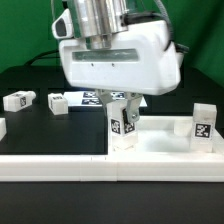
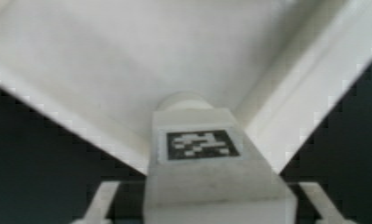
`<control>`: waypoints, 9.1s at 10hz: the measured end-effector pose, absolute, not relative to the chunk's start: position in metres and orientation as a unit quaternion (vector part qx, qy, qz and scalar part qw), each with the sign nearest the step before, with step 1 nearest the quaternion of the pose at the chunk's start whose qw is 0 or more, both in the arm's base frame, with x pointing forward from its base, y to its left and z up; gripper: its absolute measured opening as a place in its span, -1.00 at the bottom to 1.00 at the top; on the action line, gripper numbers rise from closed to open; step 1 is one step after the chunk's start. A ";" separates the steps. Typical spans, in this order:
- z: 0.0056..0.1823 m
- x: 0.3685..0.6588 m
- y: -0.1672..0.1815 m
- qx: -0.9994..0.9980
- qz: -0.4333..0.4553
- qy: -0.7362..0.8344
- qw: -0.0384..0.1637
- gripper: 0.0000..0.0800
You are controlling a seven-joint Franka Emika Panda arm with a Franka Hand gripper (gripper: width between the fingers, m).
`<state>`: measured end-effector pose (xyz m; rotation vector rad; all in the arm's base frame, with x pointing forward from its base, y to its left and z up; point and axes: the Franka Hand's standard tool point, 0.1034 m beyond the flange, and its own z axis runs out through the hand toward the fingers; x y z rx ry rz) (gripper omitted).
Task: Assemble square table
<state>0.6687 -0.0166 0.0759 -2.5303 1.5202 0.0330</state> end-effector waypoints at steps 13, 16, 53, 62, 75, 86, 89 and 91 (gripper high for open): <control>0.072 0.667 0.003 -0.810 0.030 0.578 0.092 0.60; 0.072 0.667 -0.006 -0.920 0.021 0.385 0.072 0.62; 0.056 0.662 -0.008 -0.881 0.006 0.466 0.079 -0.27; 0.056 0.670 -0.002 -0.590 0.052 0.801 0.087 -0.12; 0.080 0.673 0.002 -0.979 -0.027 0.196 0.049 0.62; 0.082 0.671 -0.015 -0.937 -0.021 0.345 0.039 -0.20; 0.082 0.671 -0.015 -0.940 -0.022 0.339 0.039 -0.20; 0.087 0.672 -0.014 -0.939 -0.025 0.340 0.043 0.07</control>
Offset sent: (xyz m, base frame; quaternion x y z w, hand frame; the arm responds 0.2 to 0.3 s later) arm 0.0123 0.0168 -0.0046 0.0641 -0.0289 0.3588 0.9308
